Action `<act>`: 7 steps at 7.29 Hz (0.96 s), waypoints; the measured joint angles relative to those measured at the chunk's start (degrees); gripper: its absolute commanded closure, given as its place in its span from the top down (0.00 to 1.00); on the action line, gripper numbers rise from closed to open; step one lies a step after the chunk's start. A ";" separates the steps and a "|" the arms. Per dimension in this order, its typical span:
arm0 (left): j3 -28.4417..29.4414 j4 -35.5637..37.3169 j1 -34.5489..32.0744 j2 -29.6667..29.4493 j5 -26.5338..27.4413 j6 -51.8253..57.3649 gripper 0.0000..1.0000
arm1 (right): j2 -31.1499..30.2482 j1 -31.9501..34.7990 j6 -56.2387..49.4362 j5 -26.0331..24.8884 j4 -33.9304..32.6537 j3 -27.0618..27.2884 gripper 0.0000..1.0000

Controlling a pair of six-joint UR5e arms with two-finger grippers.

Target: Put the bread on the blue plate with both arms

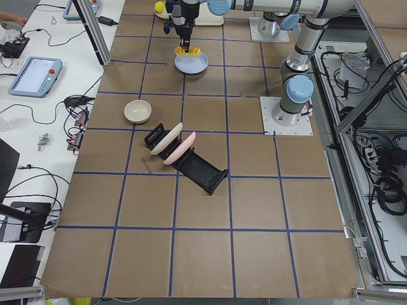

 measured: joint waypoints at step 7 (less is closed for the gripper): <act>-0.78 0.06 0.24 -0.25 -0.17 -0.89 1.00 | -0.76 -2.86 -9.63 -12.58 -8.35 1.25 0.99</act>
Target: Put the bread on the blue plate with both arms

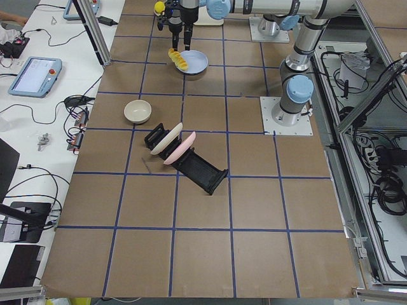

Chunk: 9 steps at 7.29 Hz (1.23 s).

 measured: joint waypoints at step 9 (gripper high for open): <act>0.94 0.28 0.31 0.10 -1.29 -0.70 1.00 | -35.33 -33.53 -38.02 8.44 5.00 27.43 0.99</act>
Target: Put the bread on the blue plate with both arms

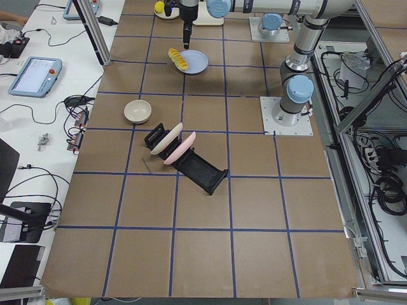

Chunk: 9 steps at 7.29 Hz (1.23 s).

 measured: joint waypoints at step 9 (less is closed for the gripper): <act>0.11 -0.13 0.55 0.90 -0.57 -0.87 1.00 | 5.02 9.17 9.93 3.97 4.20 -11.98 1.00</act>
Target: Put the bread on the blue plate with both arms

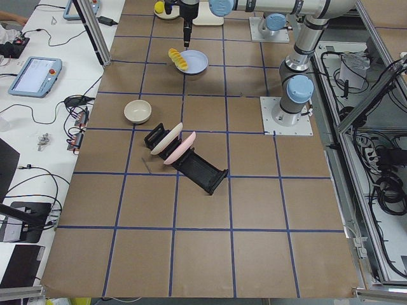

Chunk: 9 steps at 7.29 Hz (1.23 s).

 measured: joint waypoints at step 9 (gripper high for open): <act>0.11 -0.06 0.00 0.07 0.20 0.00 1.00 | 0.90 2.96 8.76 -5.26 3.44 -1.79 1.00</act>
